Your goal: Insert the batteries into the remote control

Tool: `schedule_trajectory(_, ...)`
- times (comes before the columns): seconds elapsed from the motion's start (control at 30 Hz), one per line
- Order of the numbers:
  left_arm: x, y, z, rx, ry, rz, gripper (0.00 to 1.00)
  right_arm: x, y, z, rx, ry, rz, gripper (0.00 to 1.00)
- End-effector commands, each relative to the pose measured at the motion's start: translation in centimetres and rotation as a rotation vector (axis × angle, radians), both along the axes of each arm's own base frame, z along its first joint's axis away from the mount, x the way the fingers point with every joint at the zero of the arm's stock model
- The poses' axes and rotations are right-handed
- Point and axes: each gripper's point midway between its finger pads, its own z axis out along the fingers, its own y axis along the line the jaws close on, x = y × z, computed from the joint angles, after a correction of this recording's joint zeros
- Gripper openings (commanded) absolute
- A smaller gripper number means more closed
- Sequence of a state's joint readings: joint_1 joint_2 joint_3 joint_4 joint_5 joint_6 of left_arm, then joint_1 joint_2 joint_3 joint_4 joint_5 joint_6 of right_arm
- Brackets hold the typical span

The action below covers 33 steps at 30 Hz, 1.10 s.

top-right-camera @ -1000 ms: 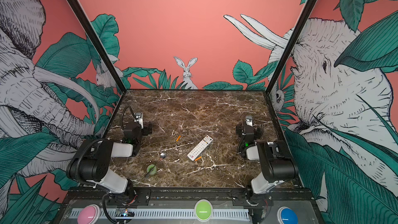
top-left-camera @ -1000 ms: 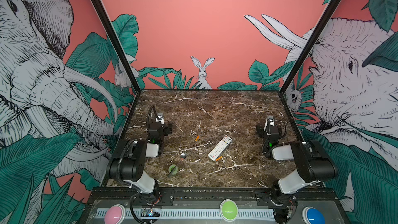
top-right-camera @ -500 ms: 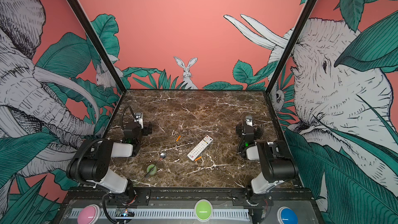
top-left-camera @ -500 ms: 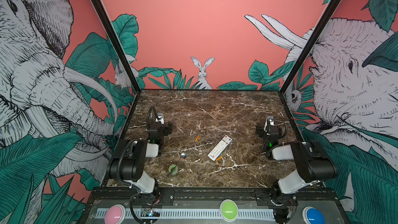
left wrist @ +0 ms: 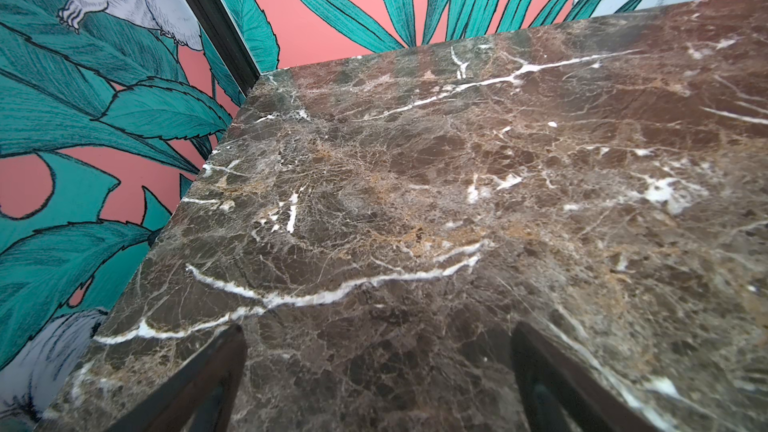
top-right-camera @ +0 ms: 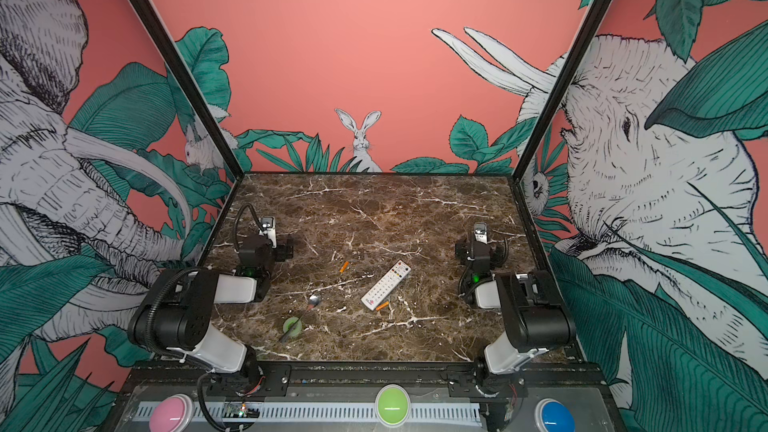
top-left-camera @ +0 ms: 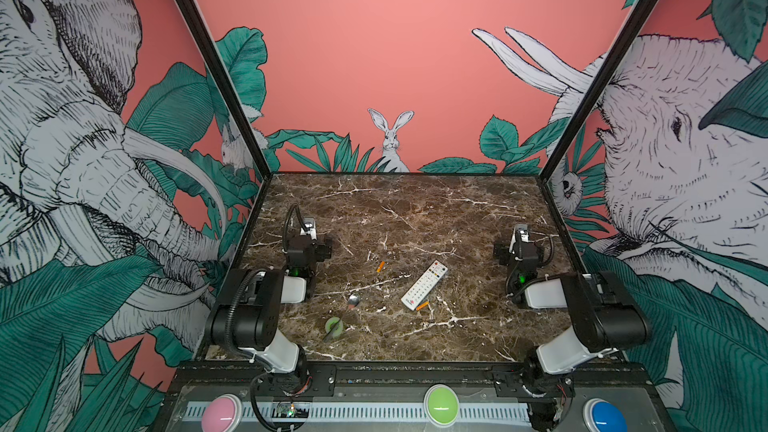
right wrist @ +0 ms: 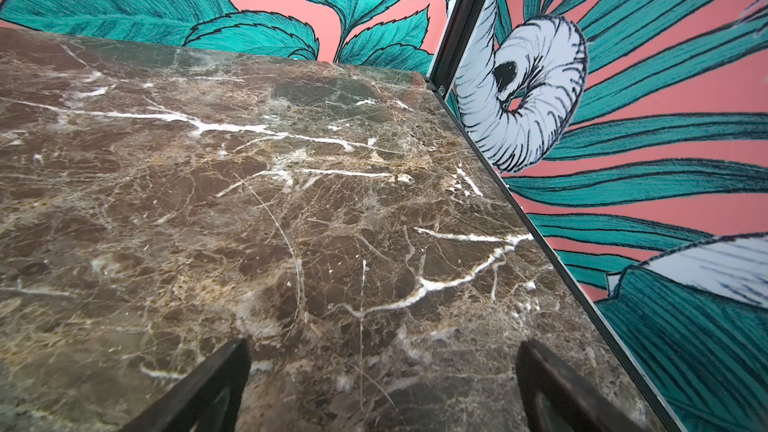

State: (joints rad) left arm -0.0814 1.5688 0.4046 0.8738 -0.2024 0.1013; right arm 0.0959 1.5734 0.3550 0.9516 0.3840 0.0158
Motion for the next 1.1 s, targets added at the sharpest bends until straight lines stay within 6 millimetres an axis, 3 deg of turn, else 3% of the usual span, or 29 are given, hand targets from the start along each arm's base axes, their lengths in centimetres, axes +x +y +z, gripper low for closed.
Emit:
schedule_trajectory(0.0,0.0,0.2,0.9,-0.006,-0.031,0.006,1.0,0.4,-0.1,1.5,0.013,-0.054,-0.009,0.99)
schedule_trajectory(0.57,0.0,0.2,1.0,-0.005,-0.038,0.003,1.0,-0.1,-0.1,2.0,0.009,-0.084,-0.005,0.99)
schedule_trajectory(0.7,0.1,-0.9,2.4,0.001,-0.008,-0.06,1.0,-1.1,-0.4,3.6,0.011,-0.124,-0.02,0.99)
schedule_trajectory(0.9,-2.1,-1.1,4.3,-0.037,0.087,-0.046,1.0,-2.9,0.1,6.5,0.011,-0.123,-0.024,0.99)
schedule_trajectory(1.07,-5.0,-4.3,7.3,-0.039,0.109,-0.121,1.0,-5.8,0.6,9.2,0.132,-0.103,-0.05,0.99)
